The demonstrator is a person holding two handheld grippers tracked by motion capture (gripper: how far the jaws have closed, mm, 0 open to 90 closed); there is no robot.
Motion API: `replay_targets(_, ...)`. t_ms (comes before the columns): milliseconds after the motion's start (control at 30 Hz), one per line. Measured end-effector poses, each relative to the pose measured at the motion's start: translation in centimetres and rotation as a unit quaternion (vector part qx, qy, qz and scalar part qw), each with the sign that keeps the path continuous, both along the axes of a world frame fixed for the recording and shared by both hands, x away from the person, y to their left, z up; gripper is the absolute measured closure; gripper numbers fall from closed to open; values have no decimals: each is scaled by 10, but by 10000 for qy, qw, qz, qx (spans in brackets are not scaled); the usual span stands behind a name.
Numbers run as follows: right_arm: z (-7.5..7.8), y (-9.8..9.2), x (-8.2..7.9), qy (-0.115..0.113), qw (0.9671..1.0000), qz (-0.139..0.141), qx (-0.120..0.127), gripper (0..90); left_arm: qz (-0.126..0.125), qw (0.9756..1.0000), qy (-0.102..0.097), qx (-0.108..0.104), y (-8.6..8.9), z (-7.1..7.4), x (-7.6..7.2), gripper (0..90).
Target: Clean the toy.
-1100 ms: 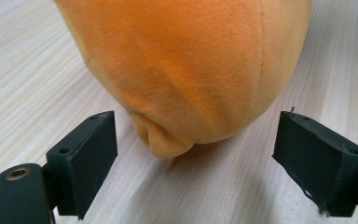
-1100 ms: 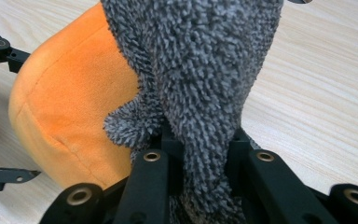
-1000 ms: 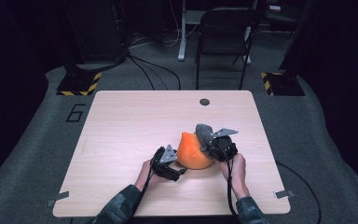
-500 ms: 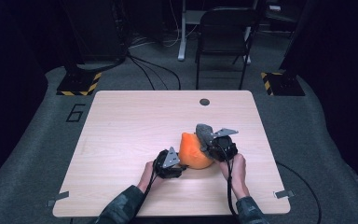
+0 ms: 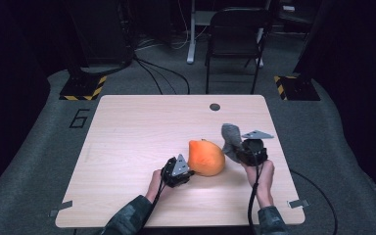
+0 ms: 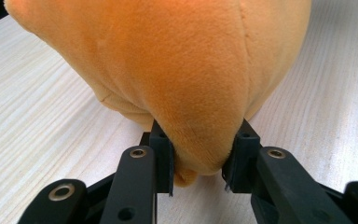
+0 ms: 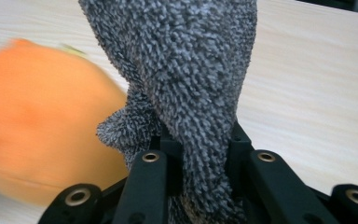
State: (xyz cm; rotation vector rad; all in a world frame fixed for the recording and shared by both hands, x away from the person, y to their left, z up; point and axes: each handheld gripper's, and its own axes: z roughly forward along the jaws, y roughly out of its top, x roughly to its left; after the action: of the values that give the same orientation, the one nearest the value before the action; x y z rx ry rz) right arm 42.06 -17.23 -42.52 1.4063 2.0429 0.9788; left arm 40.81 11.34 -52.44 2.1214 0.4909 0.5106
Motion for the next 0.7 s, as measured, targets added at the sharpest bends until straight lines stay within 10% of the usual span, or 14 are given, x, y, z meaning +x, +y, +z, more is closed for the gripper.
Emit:
replay_targets(233,-23,-18,9,470,9984,-297,63,751,27,10000,-11,-35,-1,0,-1,716)
replay_targets(700,-24,-24,10,443,9985,-311,66,749,52,9974,233,-684,3,18,-3,729)
